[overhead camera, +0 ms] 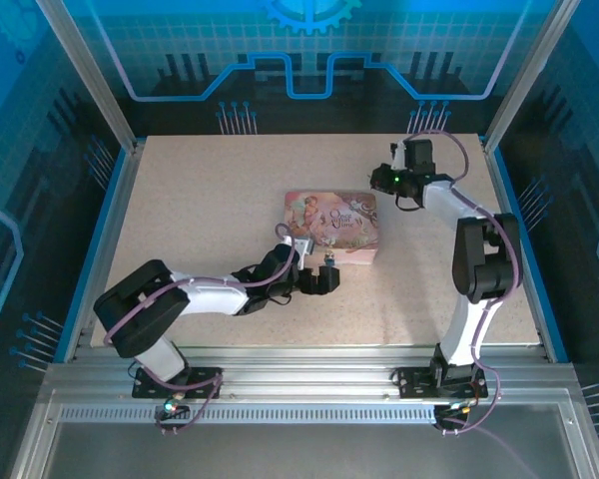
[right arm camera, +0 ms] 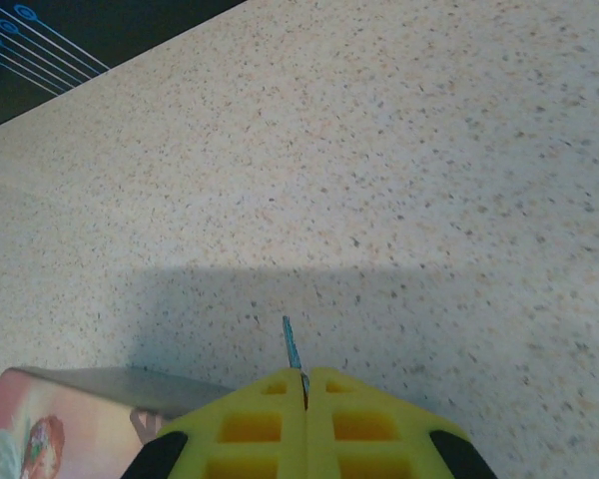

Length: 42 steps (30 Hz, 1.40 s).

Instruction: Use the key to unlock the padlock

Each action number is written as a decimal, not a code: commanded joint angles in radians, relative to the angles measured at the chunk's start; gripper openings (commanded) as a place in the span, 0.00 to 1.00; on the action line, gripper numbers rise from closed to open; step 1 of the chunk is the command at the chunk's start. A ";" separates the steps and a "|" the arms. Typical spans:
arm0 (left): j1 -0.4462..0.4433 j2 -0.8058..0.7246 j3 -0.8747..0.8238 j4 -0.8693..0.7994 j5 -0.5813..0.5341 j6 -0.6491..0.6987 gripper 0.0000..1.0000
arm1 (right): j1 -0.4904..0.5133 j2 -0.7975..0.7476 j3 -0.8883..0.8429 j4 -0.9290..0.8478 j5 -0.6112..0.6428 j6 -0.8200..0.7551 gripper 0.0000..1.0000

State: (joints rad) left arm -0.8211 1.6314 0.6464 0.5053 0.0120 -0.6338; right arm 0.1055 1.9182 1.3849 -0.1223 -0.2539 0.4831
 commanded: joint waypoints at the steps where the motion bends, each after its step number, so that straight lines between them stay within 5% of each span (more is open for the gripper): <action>1: -0.012 0.037 0.042 0.073 -0.046 0.047 0.99 | 0.011 0.060 0.075 -0.052 -0.052 0.005 0.00; 18: -0.056 0.188 0.032 0.290 -0.164 0.125 0.99 | 0.063 0.117 0.093 -0.083 -0.056 -0.036 0.00; 30: -0.048 0.278 0.009 0.494 -0.061 0.209 0.99 | 0.089 0.125 0.059 -0.080 -0.047 -0.055 0.00; 42: 0.023 0.324 -0.011 0.665 0.160 0.101 0.94 | 0.106 0.127 0.048 -0.088 -0.037 -0.064 0.00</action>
State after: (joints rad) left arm -0.8120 1.9415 0.6361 1.0687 0.0856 -0.5056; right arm 0.1890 2.0197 1.4586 -0.1600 -0.2882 0.4347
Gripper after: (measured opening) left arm 0.943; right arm 0.065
